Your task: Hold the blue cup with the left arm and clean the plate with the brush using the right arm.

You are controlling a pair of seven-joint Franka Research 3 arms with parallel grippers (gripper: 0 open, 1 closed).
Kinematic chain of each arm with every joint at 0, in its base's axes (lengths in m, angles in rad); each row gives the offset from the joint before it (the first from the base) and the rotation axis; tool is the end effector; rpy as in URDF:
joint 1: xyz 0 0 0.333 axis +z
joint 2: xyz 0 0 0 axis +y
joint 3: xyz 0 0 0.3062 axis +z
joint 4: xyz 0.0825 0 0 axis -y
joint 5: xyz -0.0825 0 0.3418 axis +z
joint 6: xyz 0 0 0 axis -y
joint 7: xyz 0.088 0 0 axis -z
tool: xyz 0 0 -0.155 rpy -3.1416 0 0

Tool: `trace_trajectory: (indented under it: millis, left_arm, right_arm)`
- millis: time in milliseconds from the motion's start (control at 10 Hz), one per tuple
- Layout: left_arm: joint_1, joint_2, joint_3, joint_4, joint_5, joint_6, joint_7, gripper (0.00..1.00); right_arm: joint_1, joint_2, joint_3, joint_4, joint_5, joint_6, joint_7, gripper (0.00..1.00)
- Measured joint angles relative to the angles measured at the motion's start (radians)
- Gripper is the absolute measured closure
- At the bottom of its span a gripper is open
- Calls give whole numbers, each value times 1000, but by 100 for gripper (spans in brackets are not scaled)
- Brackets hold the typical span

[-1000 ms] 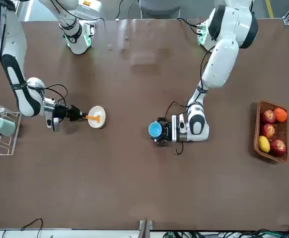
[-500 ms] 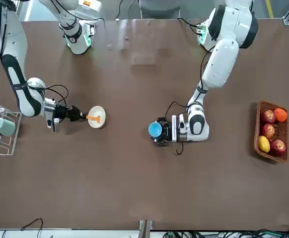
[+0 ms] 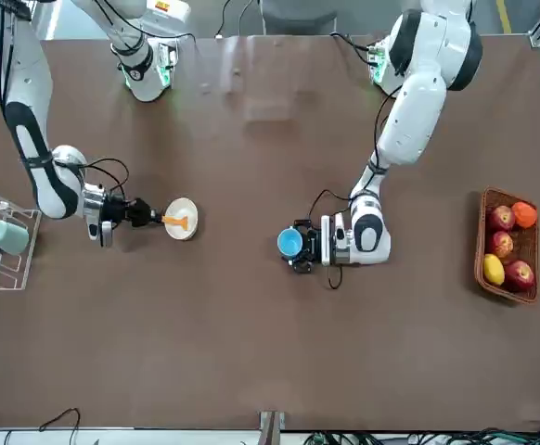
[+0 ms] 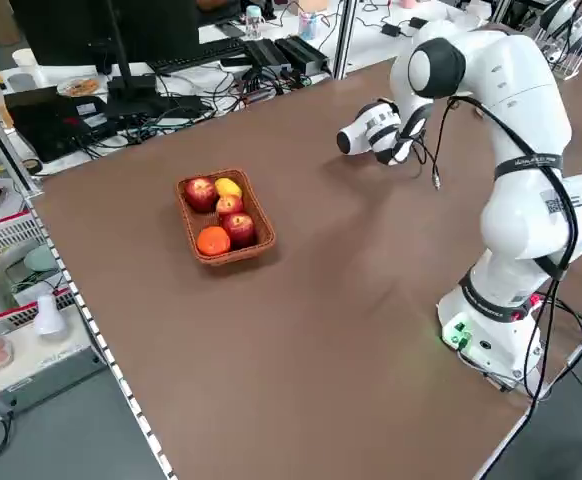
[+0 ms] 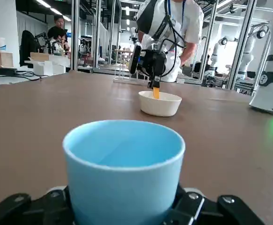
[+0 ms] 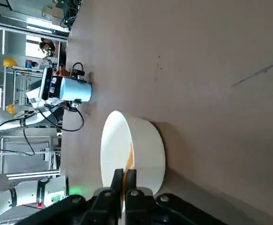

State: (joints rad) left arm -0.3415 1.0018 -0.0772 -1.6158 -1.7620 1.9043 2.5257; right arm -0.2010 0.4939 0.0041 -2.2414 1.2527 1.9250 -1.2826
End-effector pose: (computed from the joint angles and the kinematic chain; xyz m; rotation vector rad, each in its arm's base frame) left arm 0.5363 -0.3589 0.0780 1.3211 -1.2483 1.0275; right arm 0.4623 0.0192 0.1429 -2.0184 -0.0929 -0.1219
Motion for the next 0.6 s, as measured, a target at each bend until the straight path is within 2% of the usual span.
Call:
trace_trajectory:
  millis: [600]
  left_arm:
    - [0,0,0,0,0,0,0,33]
  right_arm:
    - [24,-92,1,-1,1,-26,126,95]
